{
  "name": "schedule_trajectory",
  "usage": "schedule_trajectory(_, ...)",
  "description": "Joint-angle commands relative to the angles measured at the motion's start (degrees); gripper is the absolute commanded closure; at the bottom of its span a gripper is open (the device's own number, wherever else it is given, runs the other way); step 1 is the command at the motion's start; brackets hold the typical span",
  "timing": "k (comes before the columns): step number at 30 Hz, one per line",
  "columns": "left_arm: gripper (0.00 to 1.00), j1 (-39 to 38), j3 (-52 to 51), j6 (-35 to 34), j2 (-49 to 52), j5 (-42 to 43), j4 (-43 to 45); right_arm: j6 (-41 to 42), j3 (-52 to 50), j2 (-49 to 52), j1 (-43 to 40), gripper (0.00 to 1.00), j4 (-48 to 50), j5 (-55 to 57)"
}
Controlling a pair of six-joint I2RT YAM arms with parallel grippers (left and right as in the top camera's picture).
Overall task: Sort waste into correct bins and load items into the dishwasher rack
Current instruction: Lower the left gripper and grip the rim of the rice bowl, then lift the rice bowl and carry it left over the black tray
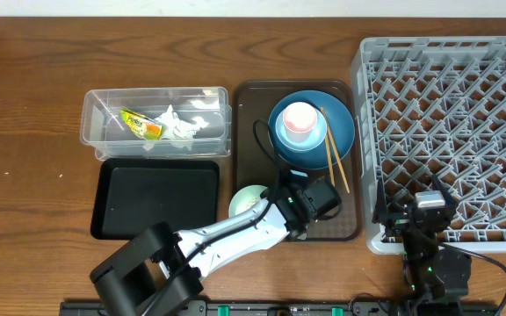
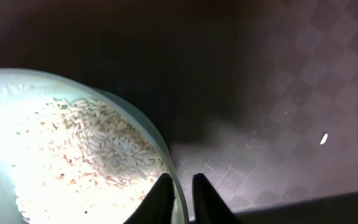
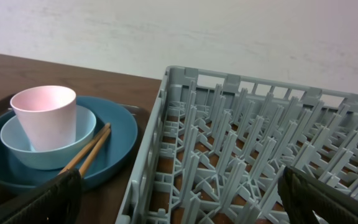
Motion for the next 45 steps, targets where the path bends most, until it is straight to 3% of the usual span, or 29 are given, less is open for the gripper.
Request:
schedule_trajectory(1, 0.90, -0.2, -0.7, -0.2, 0.5, -1.0, -0.2, -0.2, -0.1, 0.0, 0.7, 0.01, -0.2, 0.3)
schedule_trajectory(24, 0.94, -0.1, 0.0, 1.5, -1.6, -0.9, -2.4, -0.2, -0.1, 0.0, 0.7, 0.01, -0.2, 0.3)
schedule_trajectory(35, 0.94, 0.8, 1.5, 3.5, -12.2, -0.5, -6.4, -0.2, -0.1, 0.0, 0.7, 0.01, -0.2, 0.3)
schedule_trajectory(45, 0.94, 10.0, 1.5, 7.3, -23.0, -0.5, -15.5, -0.2, -0.1, 0.0, 0.7, 0.01, -0.2, 0.3)
